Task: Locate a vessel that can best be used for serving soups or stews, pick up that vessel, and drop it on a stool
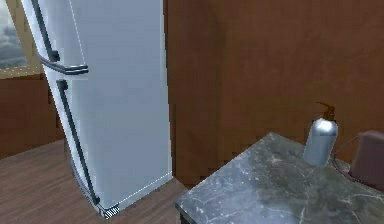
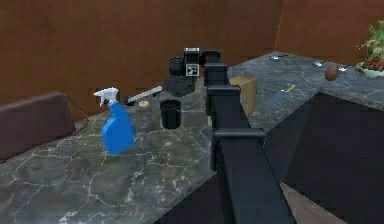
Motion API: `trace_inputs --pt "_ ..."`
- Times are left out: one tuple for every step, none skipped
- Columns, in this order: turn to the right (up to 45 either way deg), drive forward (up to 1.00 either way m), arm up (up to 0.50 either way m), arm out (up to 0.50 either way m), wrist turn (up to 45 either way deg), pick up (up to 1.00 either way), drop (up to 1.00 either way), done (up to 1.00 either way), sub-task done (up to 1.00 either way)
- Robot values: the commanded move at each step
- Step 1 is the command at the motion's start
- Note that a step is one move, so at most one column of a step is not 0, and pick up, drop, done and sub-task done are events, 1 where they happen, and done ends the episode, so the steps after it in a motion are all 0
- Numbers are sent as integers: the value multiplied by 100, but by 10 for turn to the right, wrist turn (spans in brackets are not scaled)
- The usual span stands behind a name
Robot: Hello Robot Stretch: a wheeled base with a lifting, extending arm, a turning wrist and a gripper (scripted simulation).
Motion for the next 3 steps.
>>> trace_inputs --pt "0 0 0 0 390 0 0 0 0" --pt "0 0 -12 0 0 0 0 0 0" --pt "0 0 0 0 0 100 0 0 0"
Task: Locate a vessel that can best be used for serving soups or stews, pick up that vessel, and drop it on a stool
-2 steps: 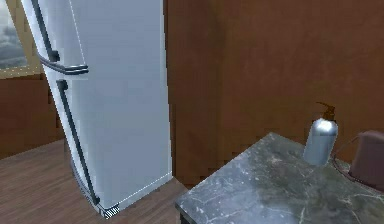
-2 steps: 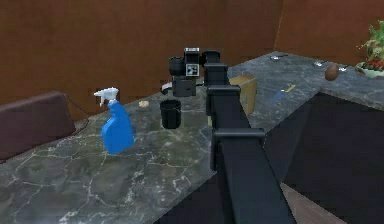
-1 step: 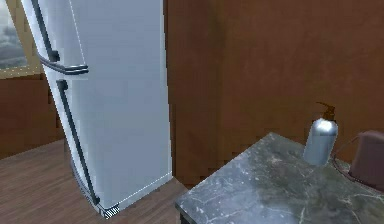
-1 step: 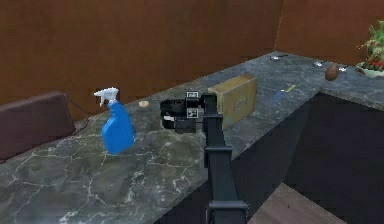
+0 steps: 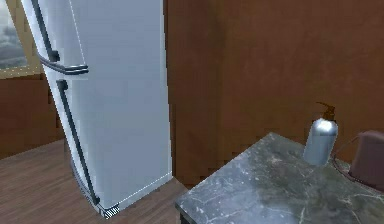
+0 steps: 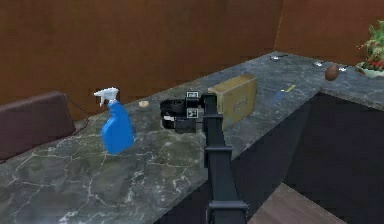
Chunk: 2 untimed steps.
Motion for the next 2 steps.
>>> trace_inputs --pt "0 0 10 0 0 0 0 0 0" --pt "0 0 2 0 0 0 0 0 0"
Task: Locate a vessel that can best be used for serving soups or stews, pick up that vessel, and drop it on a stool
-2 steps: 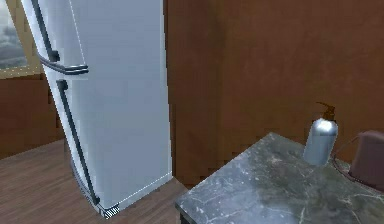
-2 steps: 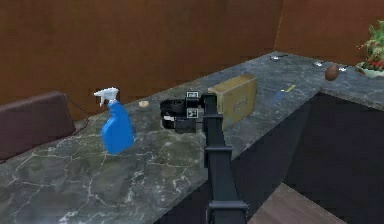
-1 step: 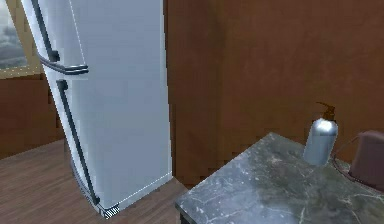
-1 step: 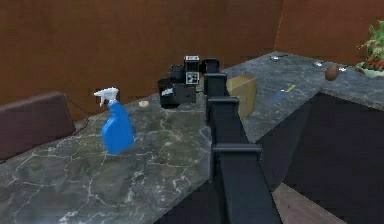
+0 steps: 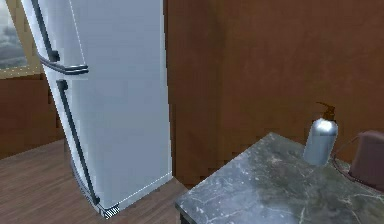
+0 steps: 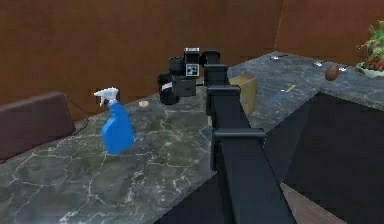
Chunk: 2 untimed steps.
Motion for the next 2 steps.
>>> trace_inputs --pt "0 0 0 0 -450 0 0 0 0" --pt "0 0 0 0 -450 0 0 0 0"
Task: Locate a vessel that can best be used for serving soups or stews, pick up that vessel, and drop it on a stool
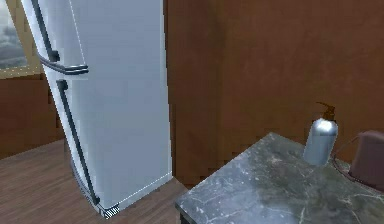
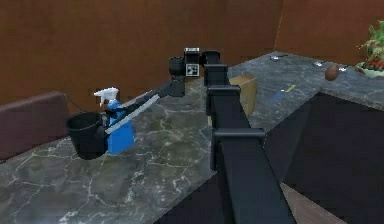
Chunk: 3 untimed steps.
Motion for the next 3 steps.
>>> trace_inputs --pt "0 0 0 0 -330 0 0 0 0" --pt "0 0 0 -38 0 0 0 0 0" --pt "450 0 0 0 0 0 0 0 0"
